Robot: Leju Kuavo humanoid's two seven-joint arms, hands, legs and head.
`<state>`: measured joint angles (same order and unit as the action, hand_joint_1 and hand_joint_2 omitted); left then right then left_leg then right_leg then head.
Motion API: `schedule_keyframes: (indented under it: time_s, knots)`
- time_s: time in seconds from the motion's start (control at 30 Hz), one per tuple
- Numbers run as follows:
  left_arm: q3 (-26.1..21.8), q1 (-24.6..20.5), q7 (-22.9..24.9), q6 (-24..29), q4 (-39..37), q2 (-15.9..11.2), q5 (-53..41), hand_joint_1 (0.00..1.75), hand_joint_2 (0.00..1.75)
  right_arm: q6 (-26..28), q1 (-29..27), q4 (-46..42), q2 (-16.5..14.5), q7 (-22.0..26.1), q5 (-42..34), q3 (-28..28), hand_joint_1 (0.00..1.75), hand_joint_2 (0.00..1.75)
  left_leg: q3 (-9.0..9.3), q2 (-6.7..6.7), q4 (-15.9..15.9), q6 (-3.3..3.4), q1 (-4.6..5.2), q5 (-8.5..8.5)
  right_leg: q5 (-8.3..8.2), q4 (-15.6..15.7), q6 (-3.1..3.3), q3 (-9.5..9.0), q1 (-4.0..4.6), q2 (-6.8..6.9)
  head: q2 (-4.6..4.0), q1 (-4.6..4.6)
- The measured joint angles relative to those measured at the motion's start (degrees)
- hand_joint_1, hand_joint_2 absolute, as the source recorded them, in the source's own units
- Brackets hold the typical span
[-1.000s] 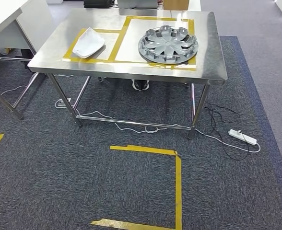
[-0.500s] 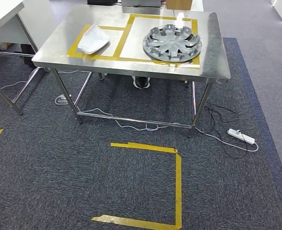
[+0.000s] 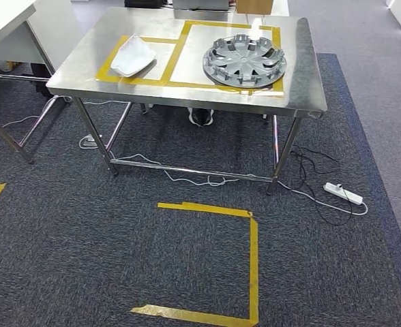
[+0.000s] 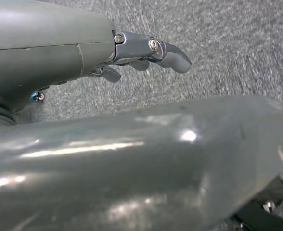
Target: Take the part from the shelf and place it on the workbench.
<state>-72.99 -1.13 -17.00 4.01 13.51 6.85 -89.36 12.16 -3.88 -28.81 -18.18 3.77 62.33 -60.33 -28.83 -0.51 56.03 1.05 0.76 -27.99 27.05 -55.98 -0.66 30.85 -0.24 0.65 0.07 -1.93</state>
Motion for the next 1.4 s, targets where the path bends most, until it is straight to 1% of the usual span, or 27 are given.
schedule_keyframes:
  time_s: [0.1,0.27,0.43,0.53,0.7,0.77,0.87,1.0,1.13,1.4]
  knots:
    - [0.1,-0.1,-0.1,-0.3,0.0,0.0,0.0,0.00,0.00,-0.2,0.4,0.4,0.0,0.7,1.2,-1.0,0.00,0.00,-0.06,0.00,0.0,0.00,-0.02,0.06,-0.02,0.0,0.03,0.06,0.02,0.00,0.00,0.01]
    - [0.8,-0.1,-0.9,1.0,0.0,0.0,0.0,0.00,0.00,-0.4,1.2,1.0,0.0,1.8,3.4,-3.7,0.00,0.00,-0.11,0.00,0.0,-0.02,-0.04,0.10,-0.04,0.0,0.06,0.11,0.04,0.00,0.00,0.01]
    - [1.9,-0.1,-1.8,1.2,0.0,-0.1,0.0,0.00,0.00,-1.1,1.8,1.5,0.0,2.9,4.0,-6.0,0.00,0.00,-0.12,0.00,0.0,-0.02,-0.04,0.11,-0.05,0.0,0.06,0.12,0.04,0.00,0.00,0.01]
    - [3.4,0.0,-1.9,1.4,0.0,-0.1,0.0,0.00,0.00,-1.2,2.0,1.7,-0.1,4.0,4.1,-7.0,0.00,0.00,-0.13,0.00,0.0,-0.01,-0.03,0.11,-0.05,0.0,0.06,0.12,0.04,0.01,0.00,0.01]
    - [7.5,0.1,-1.1,1.9,-0.1,0.0,0.0,0.00,0.00,-1.3,1.9,1.6,-0.3,5.9,4.0,-8.7,0.00,0.00,-0.14,0.00,0.0,-0.01,-0.03,0.12,-0.05,0.0,0.06,0.14,0.04,0.01,0.00,0.01]
    - [9.7,0.1,-0.7,2.2,-0.2,0.1,0.0,0.00,0.00,-1.3,1.7,1.5,-0.4,5.6,3.8,-9.4,0.00,0.00,-0.15,0.00,0.0,-0.01,-0.03,0.12,-0.06,0.0,0.05,0.16,0.04,0.01,0.00,0.01]
    - [13.1,-0.1,-0.3,3.1,-0.2,0.9,0.0,0.00,0.00,-2.9,1.2,0.8,-0.5,3.7,3.7,-10.1,0.00,0.00,-0.20,0.00,0.0,-0.01,-0.02,0.12,-0.07,0.0,0.03,0.20,0.03,0.01,0.00,0.01]
    - [15.8,-0.9,0.4,3.3,-0.2,2.1,0.1,0.00,0.00,-4.4,0.6,-0.7,-0.6,2.0,3.1,-10.6,0.00,0.00,-0.22,-0.01,0.0,-0.01,-0.02,0.12,-0.15,0.0,0.07,0.24,0.03,-0.02,0.00,0.00]
    - [16.6,-1.9,0.1,3.4,-0.2,2.6,1.5,0.00,0.00,-4.4,0.4,-1.1,-0.7,0.3,0.7,-11.3,0.00,0.00,-0.25,-0.03,0.0,-0.02,-0.03,0.15,-0.20,0.0,0.08,0.28,0.03,-0.03,0.00,0.01]
    - [16.7,-2.3,-0.4,3.4,-0.2,2.6,2.4,0.00,0.00,-4.4,0.2,-1.2,-0.8,0.2,-0.3,-11.9,0.00,0.00,-0.28,-0.05,0.0,-0.08,-0.03,0.21,-0.23,0.0,0.09,0.33,0.05,-0.09,0.00,0.01]
